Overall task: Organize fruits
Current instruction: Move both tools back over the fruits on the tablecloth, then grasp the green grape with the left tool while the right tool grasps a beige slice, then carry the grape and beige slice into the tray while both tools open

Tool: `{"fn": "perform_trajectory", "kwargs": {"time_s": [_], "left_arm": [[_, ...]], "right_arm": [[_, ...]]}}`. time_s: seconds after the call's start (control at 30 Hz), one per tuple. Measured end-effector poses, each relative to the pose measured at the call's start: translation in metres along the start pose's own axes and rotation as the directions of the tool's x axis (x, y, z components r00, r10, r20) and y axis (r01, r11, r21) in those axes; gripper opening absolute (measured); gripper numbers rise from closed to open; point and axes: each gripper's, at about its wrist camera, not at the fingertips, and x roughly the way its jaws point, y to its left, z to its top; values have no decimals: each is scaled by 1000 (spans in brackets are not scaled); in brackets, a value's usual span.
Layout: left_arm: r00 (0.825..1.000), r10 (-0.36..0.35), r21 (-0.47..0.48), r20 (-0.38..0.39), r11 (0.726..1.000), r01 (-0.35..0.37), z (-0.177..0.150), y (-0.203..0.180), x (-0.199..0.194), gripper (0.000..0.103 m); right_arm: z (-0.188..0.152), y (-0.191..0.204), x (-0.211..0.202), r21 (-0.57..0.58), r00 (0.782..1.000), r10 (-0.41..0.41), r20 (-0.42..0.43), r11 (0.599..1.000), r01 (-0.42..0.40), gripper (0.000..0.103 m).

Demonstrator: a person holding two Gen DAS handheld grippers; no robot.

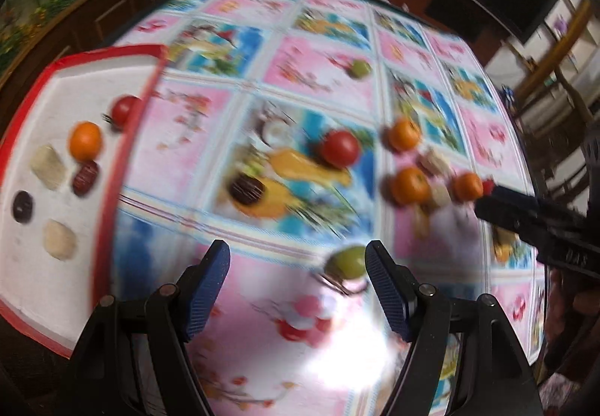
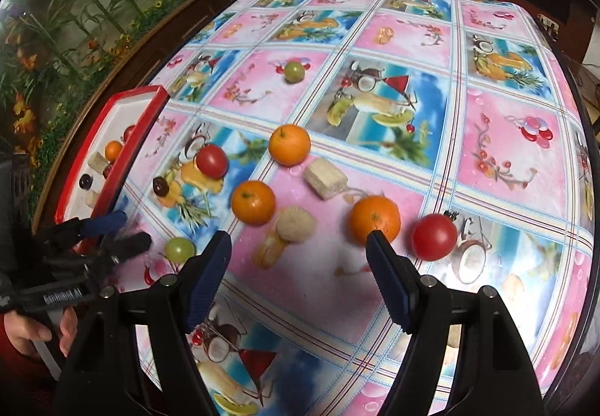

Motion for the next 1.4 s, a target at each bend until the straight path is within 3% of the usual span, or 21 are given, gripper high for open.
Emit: {"fn": "perform_trajectory", "kwargs": {"time_s": [0.17, 0.3, 0.47, 0.57, 0.7, 1.0, 1.4], "left_arm": [[999, -3, 32, -32, 999, 4, -9, -16, 13, 72], [998, -14, 45, -61, 999, 17, -11, -25, 23, 45], [999, -1, 58, -54, 998, 4, -10, -32, 30, 42], [999, 4, 68, -48, 998, -1, -7, -34, 32, 35], [999, -12, 60, -45, 998, 14, -7, -31, 31, 30], [999, -42, 2, -12, 999, 42, -4, -15, 11, 29], [997, -40, -53, 62, 998, 43, 14, 10, -16, 29]], "right_arm": [[0, 10, 13, -62, 999, 14, -30, 998, -16, 63], [3, 15, 29, -90, 998, -8, -56, 996, 3, 54], [8, 16, 45, -120, 996, -57, -75, 992, 48, 47], [7, 17, 51, -142, 993, -85, -86, 987, 72, 29], [3, 16, 45, -141, 994, -80, -74, 988, 69, 30], [-2, 30, 16, -138, 1000, -4, -29, 990, 0, 30], [25, 70, 7, -174, 996, 92, 11, 981, -88, 30]]}}
